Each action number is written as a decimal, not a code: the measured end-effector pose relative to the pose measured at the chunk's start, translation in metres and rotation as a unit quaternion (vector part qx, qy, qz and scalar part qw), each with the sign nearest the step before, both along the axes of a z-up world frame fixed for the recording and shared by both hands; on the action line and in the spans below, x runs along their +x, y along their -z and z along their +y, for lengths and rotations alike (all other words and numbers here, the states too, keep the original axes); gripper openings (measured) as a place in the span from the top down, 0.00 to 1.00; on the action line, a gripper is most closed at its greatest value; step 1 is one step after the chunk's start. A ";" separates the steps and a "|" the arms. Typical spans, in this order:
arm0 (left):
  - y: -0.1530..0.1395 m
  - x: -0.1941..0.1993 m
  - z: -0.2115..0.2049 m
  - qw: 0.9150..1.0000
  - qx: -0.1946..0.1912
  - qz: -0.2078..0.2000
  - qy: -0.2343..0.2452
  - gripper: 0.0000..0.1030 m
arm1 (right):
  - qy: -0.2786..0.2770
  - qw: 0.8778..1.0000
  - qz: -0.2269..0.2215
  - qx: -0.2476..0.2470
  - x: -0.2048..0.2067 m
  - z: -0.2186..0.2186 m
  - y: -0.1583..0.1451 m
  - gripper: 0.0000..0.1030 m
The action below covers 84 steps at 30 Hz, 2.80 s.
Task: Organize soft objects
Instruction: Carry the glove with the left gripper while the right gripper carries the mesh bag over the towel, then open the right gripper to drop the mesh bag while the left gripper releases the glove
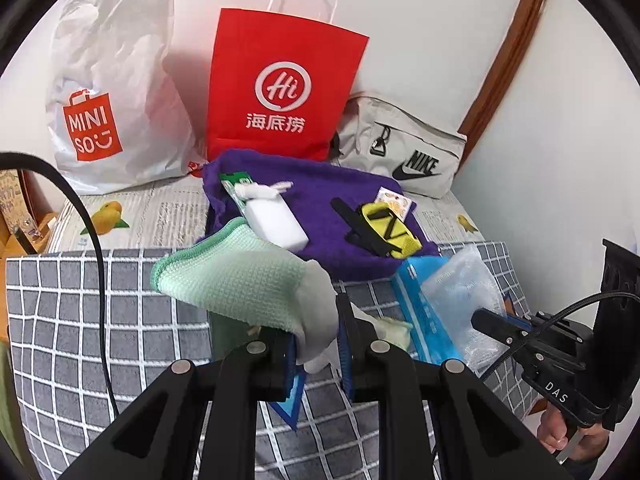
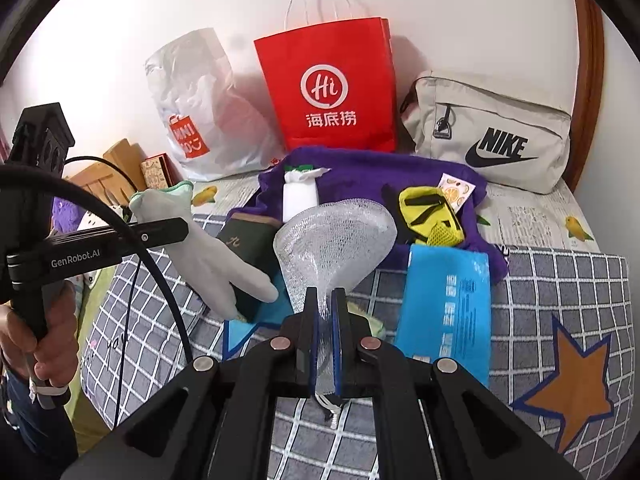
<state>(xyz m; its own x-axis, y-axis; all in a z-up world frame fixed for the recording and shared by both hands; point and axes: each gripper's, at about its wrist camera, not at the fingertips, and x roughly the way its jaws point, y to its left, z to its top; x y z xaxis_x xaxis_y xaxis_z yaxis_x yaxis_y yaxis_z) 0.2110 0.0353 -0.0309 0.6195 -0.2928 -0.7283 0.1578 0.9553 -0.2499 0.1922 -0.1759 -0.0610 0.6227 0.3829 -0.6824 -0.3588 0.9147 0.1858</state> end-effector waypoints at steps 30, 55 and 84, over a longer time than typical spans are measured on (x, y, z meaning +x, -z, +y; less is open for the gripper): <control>0.000 0.116 0.008 1.000 -0.024 0.006 -0.010 0.84 | -0.028 0.999 0.010 -0.017 0.148 0.015 0.008 0.94; 0.021 0.158 -0.006 1.000 0.001 0.020 0.018 0.84 | -0.018 0.990 0.119 -0.079 0.233 0.032 0.079 0.59; 0.097 0.237 -0.084 0.984 0.054 0.159 0.066 0.83 | 0.052 0.997 0.035 -0.035 0.131 -0.057 0.022 0.46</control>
